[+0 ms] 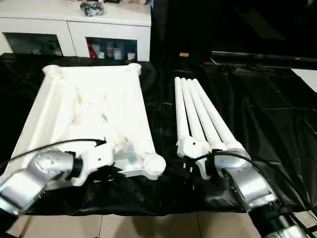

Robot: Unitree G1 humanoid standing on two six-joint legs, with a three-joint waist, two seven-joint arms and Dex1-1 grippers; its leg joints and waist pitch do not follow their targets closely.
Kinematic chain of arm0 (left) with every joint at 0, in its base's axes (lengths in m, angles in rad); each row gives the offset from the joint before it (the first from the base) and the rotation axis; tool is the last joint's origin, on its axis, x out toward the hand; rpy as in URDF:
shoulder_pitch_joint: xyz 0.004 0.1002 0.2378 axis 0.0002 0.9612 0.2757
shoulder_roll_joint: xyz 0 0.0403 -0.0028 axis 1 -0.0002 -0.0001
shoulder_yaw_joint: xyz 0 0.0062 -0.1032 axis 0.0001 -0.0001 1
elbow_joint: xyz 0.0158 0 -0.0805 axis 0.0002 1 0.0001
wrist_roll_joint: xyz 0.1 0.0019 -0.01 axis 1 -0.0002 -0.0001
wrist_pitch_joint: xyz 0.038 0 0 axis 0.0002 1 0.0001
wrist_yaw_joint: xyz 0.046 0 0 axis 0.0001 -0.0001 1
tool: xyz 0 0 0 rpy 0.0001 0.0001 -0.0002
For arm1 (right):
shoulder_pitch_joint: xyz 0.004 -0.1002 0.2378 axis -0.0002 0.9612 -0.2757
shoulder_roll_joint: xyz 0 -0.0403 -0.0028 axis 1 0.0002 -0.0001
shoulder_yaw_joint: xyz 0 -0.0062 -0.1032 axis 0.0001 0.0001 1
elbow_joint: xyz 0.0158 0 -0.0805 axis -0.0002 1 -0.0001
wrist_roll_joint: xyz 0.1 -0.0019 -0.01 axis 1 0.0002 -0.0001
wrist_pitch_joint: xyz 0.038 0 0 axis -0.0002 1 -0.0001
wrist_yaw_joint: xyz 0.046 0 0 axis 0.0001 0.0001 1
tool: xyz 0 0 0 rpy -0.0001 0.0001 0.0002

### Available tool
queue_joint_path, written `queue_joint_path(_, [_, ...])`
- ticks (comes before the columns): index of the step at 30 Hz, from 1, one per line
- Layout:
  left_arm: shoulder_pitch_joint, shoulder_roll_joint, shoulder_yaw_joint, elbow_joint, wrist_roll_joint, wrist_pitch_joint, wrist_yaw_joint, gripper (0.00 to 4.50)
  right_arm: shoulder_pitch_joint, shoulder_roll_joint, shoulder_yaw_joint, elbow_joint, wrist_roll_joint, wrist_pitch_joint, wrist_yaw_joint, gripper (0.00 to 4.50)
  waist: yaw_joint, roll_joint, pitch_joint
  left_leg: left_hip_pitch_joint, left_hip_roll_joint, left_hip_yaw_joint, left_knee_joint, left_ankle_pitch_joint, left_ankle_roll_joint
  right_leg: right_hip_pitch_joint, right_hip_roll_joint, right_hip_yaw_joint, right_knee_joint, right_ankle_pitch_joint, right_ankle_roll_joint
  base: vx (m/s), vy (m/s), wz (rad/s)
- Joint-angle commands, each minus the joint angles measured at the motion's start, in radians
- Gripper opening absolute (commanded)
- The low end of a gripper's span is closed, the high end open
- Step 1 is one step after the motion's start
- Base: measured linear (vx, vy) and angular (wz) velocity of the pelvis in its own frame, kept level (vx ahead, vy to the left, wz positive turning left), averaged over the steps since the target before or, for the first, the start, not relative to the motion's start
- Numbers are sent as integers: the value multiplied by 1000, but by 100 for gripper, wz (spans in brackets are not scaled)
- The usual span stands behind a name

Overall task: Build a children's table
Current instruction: Move table base

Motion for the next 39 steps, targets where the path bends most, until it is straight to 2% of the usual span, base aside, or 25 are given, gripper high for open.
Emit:
queue_joint_path(1, [6,-11,36,-52,14,33,54,1,-3,-8,-5,11,-9,-21,6,450,4,1,-49,7,61,-20,-87,-168,29,41,-87,54,-75,-177,-235,0,0,0])
queue_joint_path(6, [39,-100,41,-145,18,153,159,1,0,-24,-21,0,-9,-30,14,450,5,-5,-50,5,62,-18,-84,-148,45,43,-87,53,-73,-162,-240,0,0,0])
queue_joint_path(9, [40,-126,50,-151,22,183,196,1,-2,-29,-23,-17,-7,-19,15,450,6,-7,-48,4,60,-19,-84,-158,48,42,-86,52,-78,-186,-233,0,0,0])
queue_joint_path(10, [40,-126,50,-151,22,183,196,1,-2,-29,-23,-17,-7,-19,15,450,6,-11,-47,4,60,-19,-84,-162,50,42,-86,53,-79,-199,-227,0,0,0])
queue_joint_path(11, [40,-134,52,-152,23,195,207,1,-4,-30,-23,-22,-6,-16,15,450,7,-9,-47,5,60,-20,-84,-165,50,40,-86,53,-80,-206,-225,0,0,0])
queue_joint_path(12, [36,-145,52,-140,29,179,219,1,-8,-29,-22,-40,-4,-2,12,450,6,-13,-46,5,60,-20,-84,-169,50,40,-85,52,-81,-218,-220,0,0,0])
queue_joint_path(14, [32,-145,46,-134,39,176,222,1,-10,-27,-20,-45,-4,1,10,450,6,-14,-46,4,60,-21,-84,-164,51,40,-86,53,-81,-218,-213,0,0,0])
queue_joint_path(18, [6,-122,24,-76,76,96,222,1,-23,-20,-17,-55,-10,16,-4,450,6,-13,-46,5,59,-20,-84,-160,55,38,-85,53,-82,-217,-207,0,0,0])
queue_joint_path(19, [-1,-118,24,-59,77,81,223,1,-26,-18,-17,-59,-11,21,-7,450,7,-13,-46,5,57,-20,-84,-164,52,37,-84,53,-82,-223,-204,0,0,0])
queue_joint_path(20, [-8,-111,24,-40,80,62,220,1,-27,-17,-17,-63,-12,25,-10,450,8,-9,-46,5,57,-21,-84,-167,51,37,-84,53,-84,-228,-202,0,0,0])
queue_joint_path(23, [-32,-89,30,27,95,20,210,1,-32,-12,-17,-80,-16,44,-25,450,8,-9,-47,7,57,-21,-85,-171,42,36,-83,53,-81,-216,-200,0,0,0])
queue_joint_path(26, [-47,-69,44,90,95,-45,188,1,-31,-10,-17,-97,-13,58,-31,450,7,-6,-49,7,58,-22,-86,-163,38,38,-84,53,-77,-180,-207,0,0,0])
queue_joint_path(29, [-69,-35,56,176,95,-148,151,1,-28,-8,-18,-117,-7,76,-37,450,9,-4,-48,8,55,-22,-85,-172,39,37,-84,53,-81,-188,-205,0,0,0])
queue_joint_path(31, [-92,-18,75,259,74,-234,115,1,-23,-8,-15,-133,-7,87,-40,450,7,-3,-49,9,58,-23,-89,-184,27,38,-85,53,-78,-193,-200,0,0,0])
queue_joint_path(35, [-102,-5,85,299,46,-257,68,1,-19,-8,-14,-145,-4,98,-43,450,8,-1,-50,12,60,-22,-90,-182,16,37,-87,54,-73,-161,-216,0,0,0])
queue_joint_path(36, [-105,2,86,314,36,-276,44,45,-16,-8,-12,-154,-2,104,-43,450,8,1,-51,12,61,-22,-90,-169,16,37,-88,55,-70,-137,-224,0,0,0])
queue_joint_path(39, [-106,8,90,332,24,-292,22,57,-12,-9,-12,-165,0,112,-43,450,8,0,-51,13,61,-21,-89,-168,17,38,-88,55,-69,-124,-229,0,0,0])
